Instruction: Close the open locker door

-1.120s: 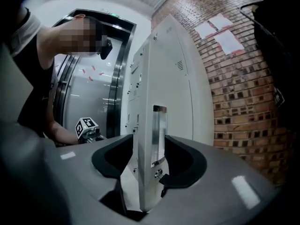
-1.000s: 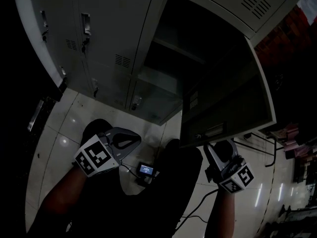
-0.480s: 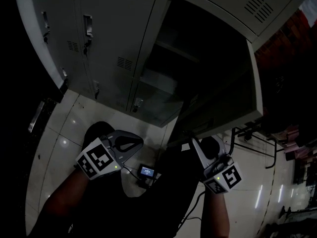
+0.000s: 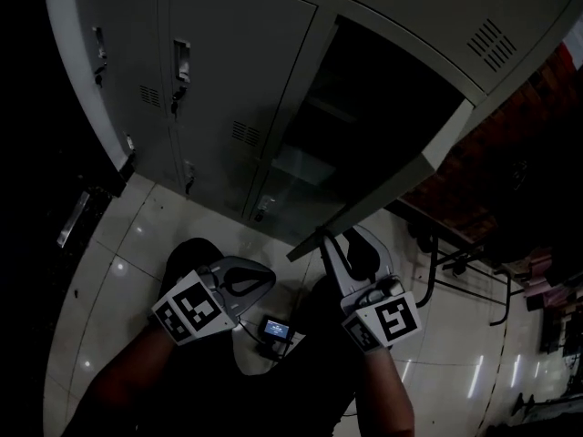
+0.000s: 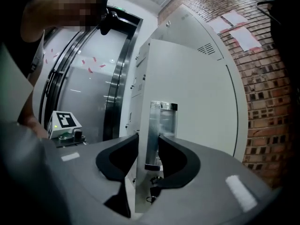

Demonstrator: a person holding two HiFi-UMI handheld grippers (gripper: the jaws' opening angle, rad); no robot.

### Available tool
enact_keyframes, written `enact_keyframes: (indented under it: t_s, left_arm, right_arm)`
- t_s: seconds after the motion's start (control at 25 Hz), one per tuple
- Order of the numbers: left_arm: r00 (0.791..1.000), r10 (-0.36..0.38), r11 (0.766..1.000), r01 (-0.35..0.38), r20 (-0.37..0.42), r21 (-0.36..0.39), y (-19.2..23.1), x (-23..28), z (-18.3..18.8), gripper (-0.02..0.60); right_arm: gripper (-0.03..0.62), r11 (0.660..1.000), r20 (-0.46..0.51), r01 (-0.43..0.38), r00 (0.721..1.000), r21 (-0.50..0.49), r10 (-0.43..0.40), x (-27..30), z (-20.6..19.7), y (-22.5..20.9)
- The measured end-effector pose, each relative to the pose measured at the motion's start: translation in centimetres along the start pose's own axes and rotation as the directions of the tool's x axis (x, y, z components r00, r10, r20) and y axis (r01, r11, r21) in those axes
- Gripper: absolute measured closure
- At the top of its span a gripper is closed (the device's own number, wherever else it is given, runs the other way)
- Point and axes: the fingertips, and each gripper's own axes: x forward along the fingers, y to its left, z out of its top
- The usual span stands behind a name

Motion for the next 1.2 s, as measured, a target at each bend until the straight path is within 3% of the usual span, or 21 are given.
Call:
enact_keyframes:
  t_s: [0.64, 1.2]
  left_arm:
    - [0.999, -0.005, 1.000, 0.005, 0.041, -0.012, 0.4, -1.0, 0.2, 0.569]
    - [0.998, -0.019, 0.999, 0.021, 0.062, -0.027, 0.6, -1.3, 0.5, 0.569]
  right_arm:
    - [0.441, 0.991, -0.052, 0.090, 0.994, -0.099, -0.096, 8.9, -0.2, -1.4]
    - [0.448, 0.991, -0.045, 0.111, 0.992, -0.074, -0.115, 14.8, 0.4, -4.5]
